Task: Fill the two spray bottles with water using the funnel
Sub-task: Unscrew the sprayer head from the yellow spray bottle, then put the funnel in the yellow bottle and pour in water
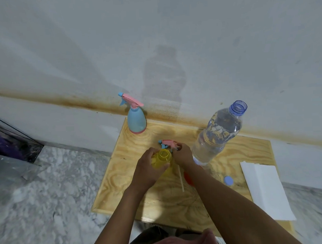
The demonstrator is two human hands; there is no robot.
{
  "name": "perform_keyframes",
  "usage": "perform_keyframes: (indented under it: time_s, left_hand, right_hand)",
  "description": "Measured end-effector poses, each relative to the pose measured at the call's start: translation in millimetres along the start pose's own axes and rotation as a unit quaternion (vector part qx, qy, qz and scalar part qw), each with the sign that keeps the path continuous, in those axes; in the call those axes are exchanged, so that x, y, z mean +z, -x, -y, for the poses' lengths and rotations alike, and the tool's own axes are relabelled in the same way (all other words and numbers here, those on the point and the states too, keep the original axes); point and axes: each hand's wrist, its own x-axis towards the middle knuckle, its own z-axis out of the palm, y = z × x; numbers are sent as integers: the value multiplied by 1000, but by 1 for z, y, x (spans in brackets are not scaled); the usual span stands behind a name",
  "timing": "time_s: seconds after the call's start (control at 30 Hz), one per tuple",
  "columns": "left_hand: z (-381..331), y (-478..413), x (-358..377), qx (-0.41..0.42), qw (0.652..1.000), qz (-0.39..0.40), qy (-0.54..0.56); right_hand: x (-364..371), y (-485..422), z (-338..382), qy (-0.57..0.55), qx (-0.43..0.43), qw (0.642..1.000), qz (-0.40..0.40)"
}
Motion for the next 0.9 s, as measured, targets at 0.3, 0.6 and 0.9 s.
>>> perform_keyframes:
  time_s: [0.3,0.6,0.9]
  left_hand:
    - [2,-2,3,1,1000,-16,-2]
    - [-5,2,10,-42,999,-26,20]
    - [-17,16,20,-46,996,-68,25]
  right_hand:
    - [-15,56,-26,-3,-129,988,-80]
    - [-56,94,-95,121,-138,964,-190]
    - [-59,76,-102,76,-56,992,-80]
